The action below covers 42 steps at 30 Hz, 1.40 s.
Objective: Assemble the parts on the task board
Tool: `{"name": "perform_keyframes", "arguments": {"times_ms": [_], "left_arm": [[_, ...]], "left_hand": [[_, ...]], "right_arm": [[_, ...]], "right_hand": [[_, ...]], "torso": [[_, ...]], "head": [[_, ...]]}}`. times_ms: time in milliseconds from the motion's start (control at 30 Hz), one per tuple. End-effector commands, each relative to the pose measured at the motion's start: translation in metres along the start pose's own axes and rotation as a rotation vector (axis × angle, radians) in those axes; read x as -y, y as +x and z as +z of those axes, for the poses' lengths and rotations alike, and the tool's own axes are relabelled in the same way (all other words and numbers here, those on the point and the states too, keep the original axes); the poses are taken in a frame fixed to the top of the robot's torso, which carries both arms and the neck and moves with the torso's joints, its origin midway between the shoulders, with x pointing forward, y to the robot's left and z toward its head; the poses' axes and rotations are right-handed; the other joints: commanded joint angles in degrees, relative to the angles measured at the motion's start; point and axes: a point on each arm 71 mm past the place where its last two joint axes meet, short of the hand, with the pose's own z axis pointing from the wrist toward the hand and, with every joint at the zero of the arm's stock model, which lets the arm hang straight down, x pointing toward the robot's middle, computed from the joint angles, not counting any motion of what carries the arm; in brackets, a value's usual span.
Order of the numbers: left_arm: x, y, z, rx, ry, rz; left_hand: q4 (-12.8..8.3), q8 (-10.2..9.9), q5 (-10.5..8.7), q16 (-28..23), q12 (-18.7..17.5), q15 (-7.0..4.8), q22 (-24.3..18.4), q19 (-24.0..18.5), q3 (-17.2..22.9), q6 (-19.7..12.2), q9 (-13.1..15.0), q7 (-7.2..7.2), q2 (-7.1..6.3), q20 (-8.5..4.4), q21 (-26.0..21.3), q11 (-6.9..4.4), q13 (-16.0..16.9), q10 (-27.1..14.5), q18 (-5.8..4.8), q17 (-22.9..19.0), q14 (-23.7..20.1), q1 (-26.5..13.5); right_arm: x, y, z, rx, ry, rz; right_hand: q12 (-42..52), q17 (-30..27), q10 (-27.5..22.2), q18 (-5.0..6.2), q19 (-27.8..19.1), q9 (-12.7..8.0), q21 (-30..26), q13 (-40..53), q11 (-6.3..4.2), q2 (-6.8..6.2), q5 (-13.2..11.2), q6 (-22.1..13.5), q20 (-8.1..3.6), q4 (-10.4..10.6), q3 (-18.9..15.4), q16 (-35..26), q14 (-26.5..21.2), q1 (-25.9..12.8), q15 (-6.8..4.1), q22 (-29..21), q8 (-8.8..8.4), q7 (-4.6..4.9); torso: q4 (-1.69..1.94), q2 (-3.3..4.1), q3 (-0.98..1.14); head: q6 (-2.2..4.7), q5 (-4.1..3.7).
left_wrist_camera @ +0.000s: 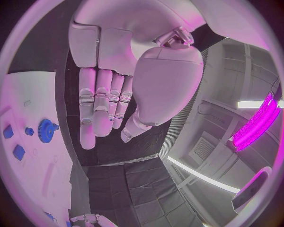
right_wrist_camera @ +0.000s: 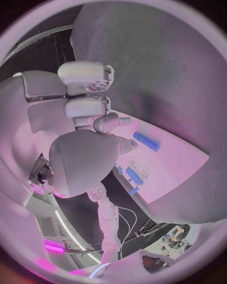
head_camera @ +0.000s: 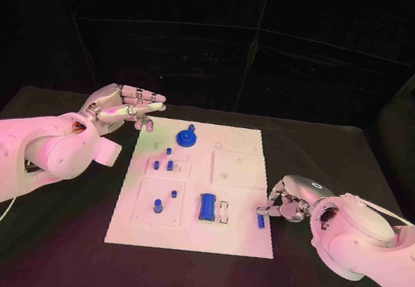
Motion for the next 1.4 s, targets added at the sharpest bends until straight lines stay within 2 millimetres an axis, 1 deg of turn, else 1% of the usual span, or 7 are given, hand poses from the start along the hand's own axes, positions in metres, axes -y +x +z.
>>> {"name": "perform_keyframes", "arguments": {"times_ms": [33,700,900,1067,1200,1300,1400], "left_arm": [[0.001,0.000,0.000,-0.006,0.009,-0.005],[0.000,-0.001,0.000,-0.005,0.005,-0.004],[0.000,-0.001,0.000,-0.006,0.005,-0.004],[0.000,-0.001,0.000,-0.005,0.005,-0.004],[0.000,-0.001,0.000,-0.005,0.004,-0.004],[0.000,-0.001,0.000,-0.005,0.004,-0.004],[0.000,-0.001,0.000,-0.005,0.003,-0.004]], "left_hand": [[-0.25,0.35,0.16,-0.18,0.38,0.06,-0.10,0.07,-0.20,-0.37,0.02,0.06,0.36,0.20,-0.24,0.04,-0.03,-0.43,0.81,-0.06,-0.40,-0.19],[-0.25,0.35,0.16,-0.18,0.38,0.06,-0.10,0.07,-0.20,-0.37,0.02,0.06,0.36,0.20,-0.24,0.04,-0.03,-0.43,0.81,-0.06,-0.40,-0.19],[-0.25,0.35,0.16,-0.18,0.38,0.06,-0.10,0.07,-0.20,-0.37,0.02,0.06,0.36,0.20,-0.24,0.04,-0.03,-0.43,0.81,-0.06,-0.40,-0.19],[-0.25,0.35,0.16,-0.18,0.38,0.06,-0.10,0.07,-0.20,-0.37,0.02,0.06,0.36,0.20,-0.24,0.04,-0.03,-0.43,0.81,-0.06,-0.40,-0.19],[-0.25,0.35,0.16,-0.18,0.38,0.06,-0.10,0.07,-0.20,-0.37,0.02,0.06,0.36,0.20,-0.24,0.04,-0.03,-0.43,0.81,-0.06,-0.40,-0.19],[-0.19,0.39,0.15,-0.18,0.46,0.07,-0.13,0.09,-0.26,-0.40,0.02,0.08,0.38,0.20,-0.28,0.06,-0.03,-0.48,0.81,-0.09,-0.41,-0.24],[-0.19,0.39,0.15,-0.18,0.46,0.07,-0.13,0.09,-0.26,-0.40,0.02,0.08,0.38,0.20,-0.28,0.06,-0.03,-0.48,0.81,-0.09,-0.41,-0.24]], "right_arm": [[-0.003,0.004,-0.002,-0.026,-0.003,-0.039],[-0.010,0.028,-0.002,-0.094,-0.014,-0.070],[-0.013,0.029,0.002,-0.070,-0.013,-0.118],[-0.018,0.032,0.005,-0.080,-0.027,-0.187],[-0.020,0.033,0.005,-0.088,-0.030,-0.213],[-0.021,0.033,0.005,-0.087,-0.030,-0.220],[-0.021,0.033,0.004,-0.083,-0.026,-0.207]], "right_hand": [[-0.40,-0.11,0.35,-0.67,0.03,0.11,-0.12,-0.17,-0.21,-0.04,-0.28,0.60,-0.03,0.04,-0.36,-0.12,3.13,-0.59,-0.33,6.21,0.07,-0.02],[-1.29,-0.40,0.08,-0.59,-0.24,1.11,-0.41,-0.51,-0.80,0.48,0.79,2.29,-0.59,-1.37,0.23,-0.42,3.04,2.45,-0.88,5.92,0.33,-0.62],[-1.87,-0.52,-0.23,-0.56,-0.35,1.41,-0.54,-0.73,-0.96,1.33,1.27,2.17,-0.77,-4.41,1.91,-0.58,3.01,7.60,-1.05,5.81,-0.13,-0.68],[-3.28,-0.79,-0.99,-0.44,-0.79,1.52,-0.97,-1.56,-0.62,1.48,-2.52,1.60,-0.66,-7.13,2.87,-0.86,2.93,11.19,-0.80,5.32,-0.95,-0.21],[-3.87,-0.72,-1.31,-0.40,-0.94,1.54,-1.12,-1.92,-0.54,2.01,-2.87,1.44,-0.55,-8.25,3.70,-0.89,2.93,12.66,-0.72,5.16,-1.35,-0.09],[-4.08,-0.66,-1.50,-0.40,-0.92,1.51,-1.13,-1.99,-0.53,2.60,-1.17,1.46,-0.52,-8.84,4.59,-0.90,2.94,13.52,-0.69,5.19,-1.70,0.01],[-4.24,-0.56,-1.63,-0.41,-0.85,1.47,-1.10,-2.01,-0.58,2.52,5.47,1.75,-0.54,-8.70,5.32,-0.91,2.96,13.24,-0.66,5.28,-2.21,0.08]], "torso": [[0.07,0.03,-0.01],[0.04,-0.06,-0.05],[0.14,-0.07,-0.04],[0.15,-0.03,-0.06],[0.08,-0.02,-0.04],[0.00,-0.02,-0.05],[0.02,-0.07,-0.05]], "head": [[-0.13,0.05],[-0.32,0.21],[-0.34,0.28],[-0.31,0.37],[-0.32,0.50],[-0.32,0.48],[-0.36,0.50]]}}
